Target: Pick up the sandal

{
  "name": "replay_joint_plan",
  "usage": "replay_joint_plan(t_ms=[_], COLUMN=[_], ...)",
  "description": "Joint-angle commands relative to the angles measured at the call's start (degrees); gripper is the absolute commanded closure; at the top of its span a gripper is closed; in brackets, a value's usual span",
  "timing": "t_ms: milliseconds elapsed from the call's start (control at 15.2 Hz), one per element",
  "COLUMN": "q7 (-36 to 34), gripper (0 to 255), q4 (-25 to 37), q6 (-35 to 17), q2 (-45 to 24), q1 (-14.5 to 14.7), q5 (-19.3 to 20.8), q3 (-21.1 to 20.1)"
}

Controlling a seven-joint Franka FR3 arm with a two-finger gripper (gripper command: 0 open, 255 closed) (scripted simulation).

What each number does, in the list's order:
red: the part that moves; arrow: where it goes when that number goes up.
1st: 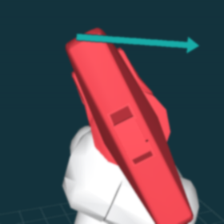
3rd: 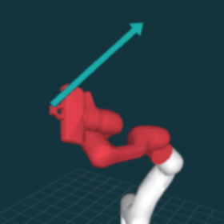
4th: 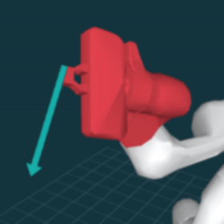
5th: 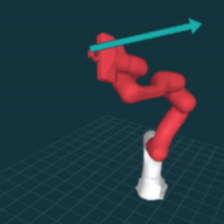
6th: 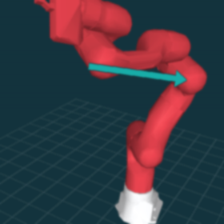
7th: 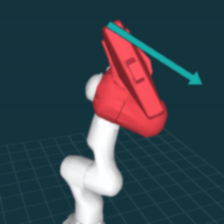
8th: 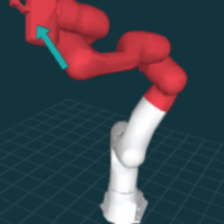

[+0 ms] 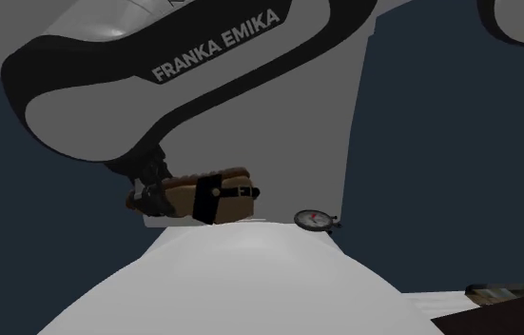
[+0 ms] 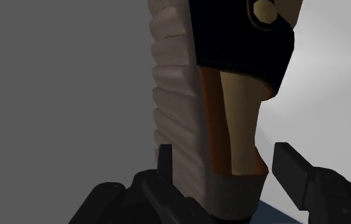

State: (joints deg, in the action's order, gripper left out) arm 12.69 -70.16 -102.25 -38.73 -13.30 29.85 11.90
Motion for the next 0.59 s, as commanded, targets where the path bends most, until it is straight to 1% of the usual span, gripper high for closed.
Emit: replay_joint_plan(t_ms=[0, 528], q7=[0.6, 3.5], gripper=[255, 255], q4=[0.9, 5.8], q6=[1.0, 5.7], q2=[0.3, 0.9], q1=[0.0, 0.1], q5=[-0.1, -0.5], q3=[0.0, 0.2])
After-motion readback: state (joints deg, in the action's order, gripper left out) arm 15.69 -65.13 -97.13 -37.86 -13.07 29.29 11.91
